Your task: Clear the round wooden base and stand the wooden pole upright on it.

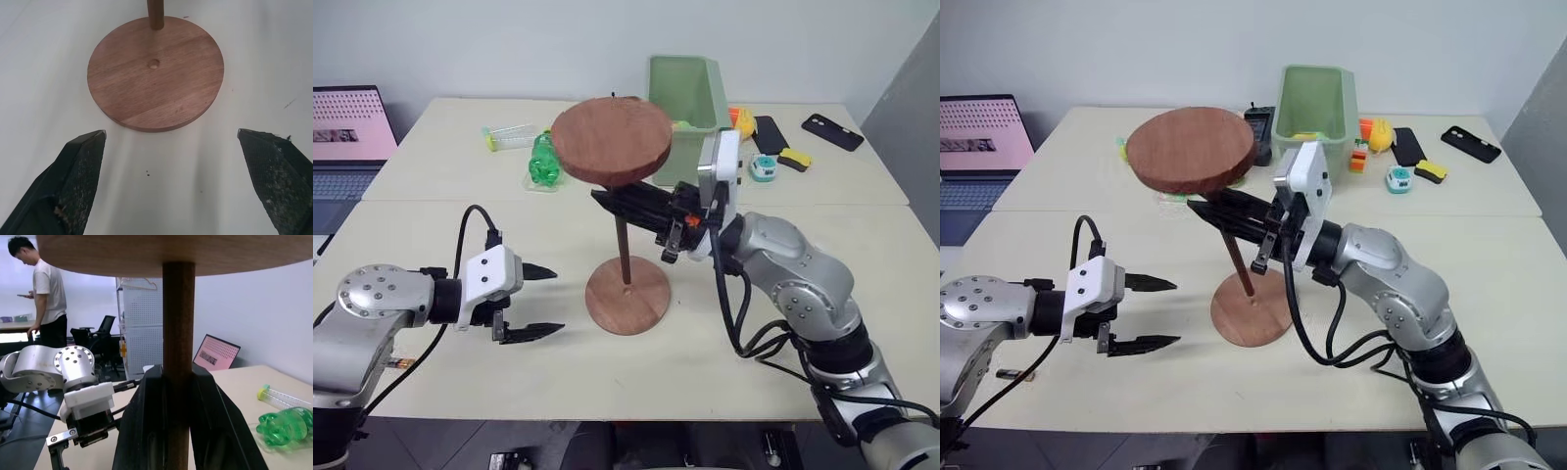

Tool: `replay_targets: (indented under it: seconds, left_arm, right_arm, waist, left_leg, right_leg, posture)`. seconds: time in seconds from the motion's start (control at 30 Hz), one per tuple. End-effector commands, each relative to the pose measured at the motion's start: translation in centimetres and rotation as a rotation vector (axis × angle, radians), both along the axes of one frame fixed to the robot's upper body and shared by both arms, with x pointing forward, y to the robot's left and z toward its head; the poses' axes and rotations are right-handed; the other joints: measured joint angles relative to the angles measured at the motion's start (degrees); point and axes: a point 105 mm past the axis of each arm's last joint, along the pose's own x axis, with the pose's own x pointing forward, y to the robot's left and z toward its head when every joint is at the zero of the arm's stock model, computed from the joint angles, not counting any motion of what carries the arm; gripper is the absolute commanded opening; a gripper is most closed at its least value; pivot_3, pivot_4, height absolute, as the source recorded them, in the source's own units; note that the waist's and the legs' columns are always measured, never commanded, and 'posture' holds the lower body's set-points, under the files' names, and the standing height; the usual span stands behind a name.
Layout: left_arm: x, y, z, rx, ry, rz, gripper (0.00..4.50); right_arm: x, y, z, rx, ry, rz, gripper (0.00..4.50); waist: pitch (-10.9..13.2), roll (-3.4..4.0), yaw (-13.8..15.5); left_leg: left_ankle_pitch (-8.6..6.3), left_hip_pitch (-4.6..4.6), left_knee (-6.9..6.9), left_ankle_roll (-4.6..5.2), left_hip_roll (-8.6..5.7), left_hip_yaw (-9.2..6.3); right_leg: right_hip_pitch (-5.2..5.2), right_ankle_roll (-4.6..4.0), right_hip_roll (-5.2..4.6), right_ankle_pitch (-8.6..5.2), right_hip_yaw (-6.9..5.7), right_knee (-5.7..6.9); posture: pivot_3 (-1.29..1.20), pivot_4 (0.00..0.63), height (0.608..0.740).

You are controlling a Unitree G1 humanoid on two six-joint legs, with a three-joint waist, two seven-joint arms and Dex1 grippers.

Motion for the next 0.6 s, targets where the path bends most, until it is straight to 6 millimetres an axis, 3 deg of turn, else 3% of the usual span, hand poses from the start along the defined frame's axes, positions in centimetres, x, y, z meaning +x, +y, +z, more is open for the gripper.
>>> replay_targets:
  seconds: [0.03,0.6]
  left_arm:
    - [0.0,0.2,1.2,0.013,-0.048,0.002,4.50]
    - [0.3,-0.7,1.6,0.015,-0.054,-0.039,4.50]
  right_arm:
    - [-0.3,0.2,-0.2,0.011,-0.062,0.003,0.22]
    - [0.4,0.8,-2.4,-0.008,-0.057,-0.016,0.22]
  waist:
    - [0.0,0.01,0.0]
    - [0.0,0.01,0.0]
  left_leg:
    - [0.00,0.01,0.00,0.00,0.00,0.00]
    - [-0.01,0.03,0.35,0.01,-0.03,-0.01]
  right_leg:
    - [0.00,0.00,0.00,0.00,0.00,0.01]
    - [0.00,0.00,0.03,0.00,0.01,0.42]
  posture:
    - [0.00,0.150,0.740]
    - [0.00,0.150,0.740]
